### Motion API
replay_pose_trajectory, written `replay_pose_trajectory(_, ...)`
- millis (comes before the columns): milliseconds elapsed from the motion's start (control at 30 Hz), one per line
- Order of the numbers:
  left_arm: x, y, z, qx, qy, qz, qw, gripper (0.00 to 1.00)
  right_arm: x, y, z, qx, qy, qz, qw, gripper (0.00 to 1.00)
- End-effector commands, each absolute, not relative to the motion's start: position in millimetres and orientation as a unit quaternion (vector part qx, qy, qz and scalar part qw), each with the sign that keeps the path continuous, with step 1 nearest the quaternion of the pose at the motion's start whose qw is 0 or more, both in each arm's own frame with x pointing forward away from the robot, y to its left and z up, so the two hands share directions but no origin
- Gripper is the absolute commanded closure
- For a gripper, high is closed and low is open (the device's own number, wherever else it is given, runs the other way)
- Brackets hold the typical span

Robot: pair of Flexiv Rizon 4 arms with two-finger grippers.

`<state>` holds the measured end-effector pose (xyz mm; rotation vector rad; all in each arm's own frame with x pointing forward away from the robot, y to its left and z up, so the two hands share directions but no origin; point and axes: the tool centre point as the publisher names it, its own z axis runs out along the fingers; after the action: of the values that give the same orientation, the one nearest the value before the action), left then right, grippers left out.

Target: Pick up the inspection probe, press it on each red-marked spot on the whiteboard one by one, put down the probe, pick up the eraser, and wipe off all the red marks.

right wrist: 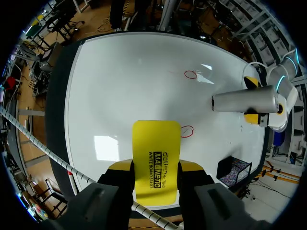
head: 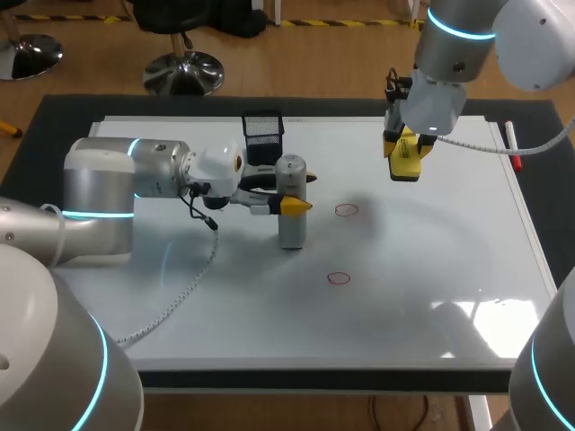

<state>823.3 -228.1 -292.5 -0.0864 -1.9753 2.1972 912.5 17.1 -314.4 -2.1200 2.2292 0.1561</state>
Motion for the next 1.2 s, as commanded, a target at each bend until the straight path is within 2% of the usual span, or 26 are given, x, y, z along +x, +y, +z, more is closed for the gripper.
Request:
replay_pose_trajectory(33,825,-228,-294,-0.031,-0.664,0.741,0.094,1.00,912,16,-313,-0.689,0.723,0.049,0.031,1.00)
replay_pose_trajectory(567,843,-222,-269,-0.039,-0.672,0.736,0.079,1.00,912,16,-313,-0.689,0.723,0.049,0.031,1.00)
replay_pose_trajectory(1200,892,-161,-245,-0.026,-0.698,0.715,0.007,1.00,912,16,-313,-0.689,0.723,0.049,0.031,1.00)
